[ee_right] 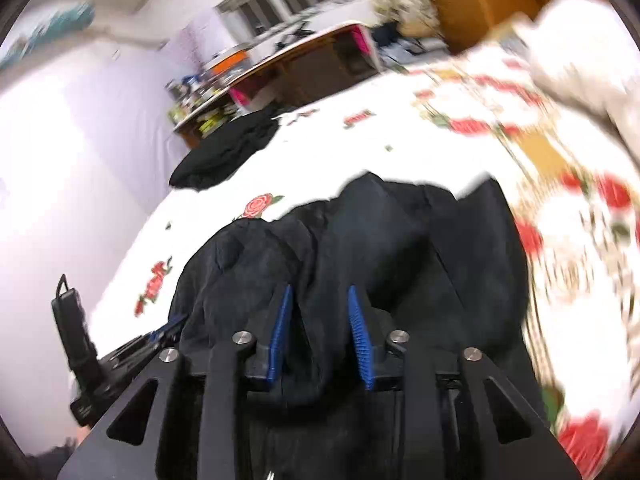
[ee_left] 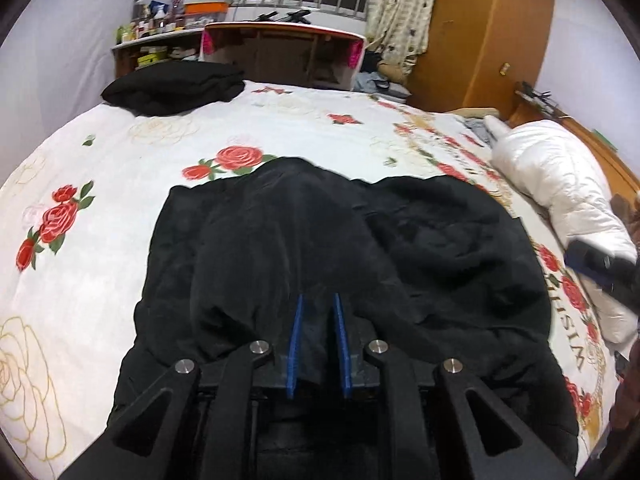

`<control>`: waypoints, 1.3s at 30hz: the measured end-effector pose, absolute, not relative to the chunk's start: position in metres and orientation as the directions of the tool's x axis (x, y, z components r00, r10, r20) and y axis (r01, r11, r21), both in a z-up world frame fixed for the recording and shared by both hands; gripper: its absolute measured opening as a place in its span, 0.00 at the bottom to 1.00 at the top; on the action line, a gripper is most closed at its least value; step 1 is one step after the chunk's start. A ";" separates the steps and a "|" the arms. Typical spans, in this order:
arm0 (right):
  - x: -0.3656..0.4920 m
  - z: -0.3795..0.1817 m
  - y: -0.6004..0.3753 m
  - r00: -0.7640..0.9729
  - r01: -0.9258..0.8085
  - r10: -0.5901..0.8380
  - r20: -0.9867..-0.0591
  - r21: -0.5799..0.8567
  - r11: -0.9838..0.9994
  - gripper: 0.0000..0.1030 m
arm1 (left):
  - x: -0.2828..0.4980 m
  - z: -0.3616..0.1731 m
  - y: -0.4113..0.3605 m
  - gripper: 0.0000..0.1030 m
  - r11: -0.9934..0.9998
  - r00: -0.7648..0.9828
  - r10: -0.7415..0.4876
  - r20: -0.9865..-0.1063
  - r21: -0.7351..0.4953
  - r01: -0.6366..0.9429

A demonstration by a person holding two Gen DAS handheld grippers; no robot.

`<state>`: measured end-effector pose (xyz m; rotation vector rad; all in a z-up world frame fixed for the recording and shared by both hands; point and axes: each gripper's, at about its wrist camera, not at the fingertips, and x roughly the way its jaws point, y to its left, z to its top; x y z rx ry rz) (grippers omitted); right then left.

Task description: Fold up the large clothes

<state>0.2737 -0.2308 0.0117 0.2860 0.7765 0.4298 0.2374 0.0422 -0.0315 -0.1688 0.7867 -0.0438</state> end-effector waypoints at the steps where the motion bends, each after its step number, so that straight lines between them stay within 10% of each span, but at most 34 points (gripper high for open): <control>1: 0.281 0.012 -0.216 0.632 -0.302 0.470 -0.616 0.363 0.881 0.30 | 0.242 -0.034 0.043 0.16 0.990 0.711 -0.078 -0.699 -0.141 -0.031; 14: 0.319 -0.090 -0.202 0.591 -0.261 0.344 -0.730 0.230 0.938 0.26 | 0.292 -0.081 0.056 0.14 0.993 0.720 -0.013 -0.694 -0.095 -0.074; 25: 0.265 -0.001 -0.203 0.677 -0.346 0.465 -0.571 0.311 0.885 0.28 | 0.218 0.002 0.049 0.25 0.962 0.798 -0.204 -0.567 -0.269 0.055; 39: 0.291 -0.108 -0.184 0.563 -0.347 0.417 -0.713 0.254 0.903 0.24 | 0.253 -0.093 0.018 0.29 0.984 0.719 -0.169 -0.674 -0.153 0.088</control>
